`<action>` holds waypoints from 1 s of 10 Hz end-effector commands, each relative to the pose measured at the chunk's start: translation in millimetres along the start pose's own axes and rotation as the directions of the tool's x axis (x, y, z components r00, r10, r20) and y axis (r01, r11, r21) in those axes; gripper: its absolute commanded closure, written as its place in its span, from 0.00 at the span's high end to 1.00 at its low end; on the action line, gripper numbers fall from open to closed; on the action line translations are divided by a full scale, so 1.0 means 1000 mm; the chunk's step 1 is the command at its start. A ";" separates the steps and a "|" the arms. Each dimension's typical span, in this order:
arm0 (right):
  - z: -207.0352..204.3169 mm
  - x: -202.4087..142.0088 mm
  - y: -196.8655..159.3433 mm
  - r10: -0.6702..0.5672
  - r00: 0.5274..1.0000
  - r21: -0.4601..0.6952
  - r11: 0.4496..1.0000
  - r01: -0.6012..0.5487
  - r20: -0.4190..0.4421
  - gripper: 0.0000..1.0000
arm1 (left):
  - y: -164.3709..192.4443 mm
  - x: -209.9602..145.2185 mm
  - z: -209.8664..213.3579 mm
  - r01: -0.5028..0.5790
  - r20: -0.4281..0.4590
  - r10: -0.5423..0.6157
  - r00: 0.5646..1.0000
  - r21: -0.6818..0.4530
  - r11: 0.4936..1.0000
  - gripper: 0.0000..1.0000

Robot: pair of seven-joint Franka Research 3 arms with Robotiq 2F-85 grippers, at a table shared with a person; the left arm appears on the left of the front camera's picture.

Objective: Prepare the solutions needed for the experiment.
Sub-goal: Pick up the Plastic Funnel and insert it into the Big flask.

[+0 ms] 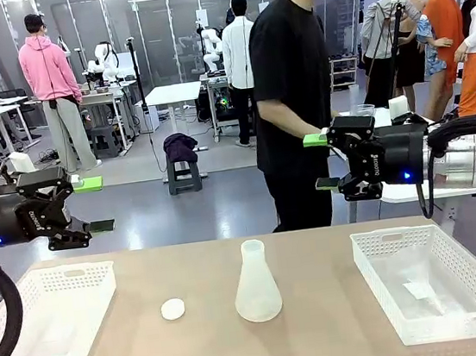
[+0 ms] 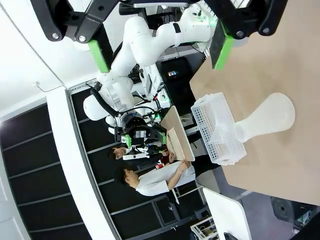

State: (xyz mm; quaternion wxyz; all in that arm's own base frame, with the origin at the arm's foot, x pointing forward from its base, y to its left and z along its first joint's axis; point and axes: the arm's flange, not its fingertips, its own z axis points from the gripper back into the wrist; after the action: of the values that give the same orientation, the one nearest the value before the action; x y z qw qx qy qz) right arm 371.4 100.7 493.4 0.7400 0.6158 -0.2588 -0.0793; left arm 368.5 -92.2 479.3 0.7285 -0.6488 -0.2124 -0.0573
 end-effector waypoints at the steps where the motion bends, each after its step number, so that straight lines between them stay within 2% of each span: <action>1: 0.003 0.002 0.000 -0.018 1.000 0.002 1.000 0.018 -0.002 1.00 | -0.001 0.001 0.002 -0.006 0.006 0.006 1.000 -0.002 1.000 1.00; 7: 0.001 0.001 0.000 -0.001 1.000 0.000 1.000 0.001 0.002 1.00 | -0.001 0.001 0.002 -0.006 0.006 0.006 1.000 -0.002 1.000 1.00; 8: 0.004 0.012 0.004 0.023 1.000 -0.139 0.990 -0.025 -0.020 1.00 | -0.001 0.001 0.002 -0.006 0.006 0.006 1.000 -0.002 1.000 1.00; 10: 0.014 0.046 0.007 0.038 0.999 -0.371 0.928 -0.025 0.028 1.00 | -0.001 0.001 0.002 -0.006 0.006 0.006 1.000 -0.002 1.000 1.00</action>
State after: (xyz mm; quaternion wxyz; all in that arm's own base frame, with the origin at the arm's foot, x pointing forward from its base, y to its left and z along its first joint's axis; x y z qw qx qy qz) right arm 393.6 94.2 477.3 0.8004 0.5238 -0.2743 -0.0986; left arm 369.4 -87.9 479.4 0.7286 -0.6479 -0.2157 -0.0535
